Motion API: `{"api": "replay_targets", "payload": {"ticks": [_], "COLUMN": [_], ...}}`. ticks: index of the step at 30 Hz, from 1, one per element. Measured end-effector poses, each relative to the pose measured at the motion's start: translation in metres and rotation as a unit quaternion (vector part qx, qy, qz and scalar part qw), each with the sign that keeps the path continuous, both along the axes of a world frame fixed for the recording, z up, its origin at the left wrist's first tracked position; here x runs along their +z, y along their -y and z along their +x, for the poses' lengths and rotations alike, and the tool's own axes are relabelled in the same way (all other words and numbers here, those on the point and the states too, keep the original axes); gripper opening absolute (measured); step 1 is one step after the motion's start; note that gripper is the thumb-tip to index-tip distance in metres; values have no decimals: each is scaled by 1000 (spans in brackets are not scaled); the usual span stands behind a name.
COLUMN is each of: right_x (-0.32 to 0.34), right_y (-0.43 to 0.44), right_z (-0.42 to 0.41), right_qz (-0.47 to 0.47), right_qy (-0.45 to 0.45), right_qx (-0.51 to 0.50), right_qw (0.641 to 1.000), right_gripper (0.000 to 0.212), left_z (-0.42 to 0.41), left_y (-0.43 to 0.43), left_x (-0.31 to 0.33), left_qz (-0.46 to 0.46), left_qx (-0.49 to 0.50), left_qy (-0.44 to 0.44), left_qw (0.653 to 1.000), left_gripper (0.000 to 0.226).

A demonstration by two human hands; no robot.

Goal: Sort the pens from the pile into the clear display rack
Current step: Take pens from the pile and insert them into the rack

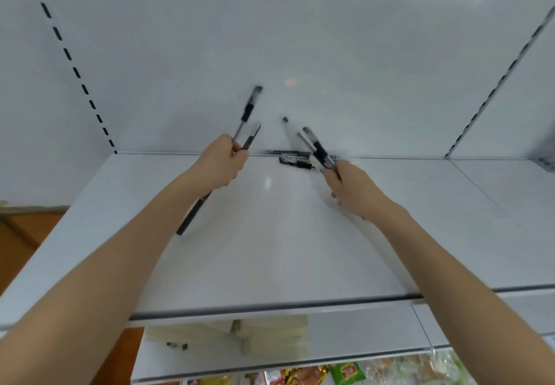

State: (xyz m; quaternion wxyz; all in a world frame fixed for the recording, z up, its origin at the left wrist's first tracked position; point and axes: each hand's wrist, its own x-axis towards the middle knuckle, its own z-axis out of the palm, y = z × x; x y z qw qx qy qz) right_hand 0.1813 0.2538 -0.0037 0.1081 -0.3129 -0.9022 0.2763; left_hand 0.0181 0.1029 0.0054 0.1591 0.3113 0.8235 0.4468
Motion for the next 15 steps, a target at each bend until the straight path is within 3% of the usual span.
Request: {"api": "replay_targets", "payload": {"ticks": [2, 4, 7, 11, 15], "right_x": [11, 20, 27, 27, 25], "right_y": [12, 28, 57, 86, 99], "right_z": [1, -2, -8, -12, -10], "right_qz": [-146, -274, -389, -361, -247], "right_qy": [-125, -215, -261, -235, -239], "right_qx": [-17, -20, 7, 39, 64], "right_qw": [981, 937, 884, 901, 937], "right_gripper": [24, 20, 17, 20, 18], "left_z": [6, 12, 26, 45, 56], "left_y": [-4, -8, -14, -23, -26], "left_x": [8, 16, 28, 34, 32], "left_qz": [131, 250, 378, 469, 458], "left_qx": [33, 63, 93, 130, 124], "left_qy": [65, 124, 187, 243, 238], "left_qw": [989, 958, 902, 839, 847], "left_gripper": [14, 27, 32, 21, 12]}}
